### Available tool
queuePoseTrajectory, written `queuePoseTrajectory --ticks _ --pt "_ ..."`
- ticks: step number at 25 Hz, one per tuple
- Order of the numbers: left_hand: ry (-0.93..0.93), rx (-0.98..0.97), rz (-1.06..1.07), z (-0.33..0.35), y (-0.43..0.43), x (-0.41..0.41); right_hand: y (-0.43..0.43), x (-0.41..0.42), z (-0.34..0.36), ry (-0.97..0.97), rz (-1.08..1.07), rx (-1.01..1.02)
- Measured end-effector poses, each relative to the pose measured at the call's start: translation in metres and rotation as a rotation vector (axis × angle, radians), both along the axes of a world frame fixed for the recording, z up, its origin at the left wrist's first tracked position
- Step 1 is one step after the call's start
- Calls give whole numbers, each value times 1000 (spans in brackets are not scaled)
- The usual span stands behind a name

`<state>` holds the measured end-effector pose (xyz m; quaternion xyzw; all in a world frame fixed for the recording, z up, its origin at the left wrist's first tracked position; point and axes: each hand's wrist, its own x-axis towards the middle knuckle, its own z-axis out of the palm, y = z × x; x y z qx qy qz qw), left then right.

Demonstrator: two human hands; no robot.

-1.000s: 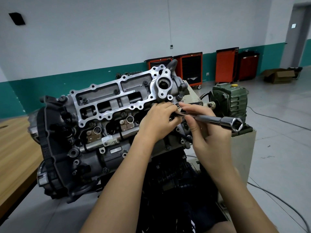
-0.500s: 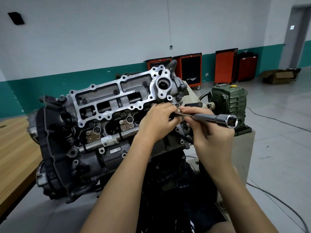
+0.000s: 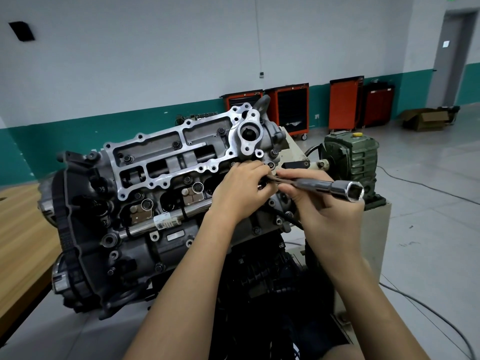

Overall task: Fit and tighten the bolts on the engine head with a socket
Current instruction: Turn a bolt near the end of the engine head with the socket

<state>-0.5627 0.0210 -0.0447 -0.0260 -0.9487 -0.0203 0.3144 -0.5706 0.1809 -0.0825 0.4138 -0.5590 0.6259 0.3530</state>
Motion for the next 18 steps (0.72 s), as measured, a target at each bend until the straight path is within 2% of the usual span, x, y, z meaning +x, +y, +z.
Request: queuePoseTrajectory --ticks 3,7,9,14,18 --pt "0 4 -6 0 0 1 -1 5 1 -94 59 -74" --pt "-5 21 -10 0 0 0 -5 5 -4 71 -1 62" --pt "1 18 -6 0 0 0 -5 2 -3 108 -50 60" --pt "5 -10 -12 0 0 0 -3 5 0 -72 46 -86" --pt "19 -7 0 -1 0 0 -5 5 -3 79 -58 33"
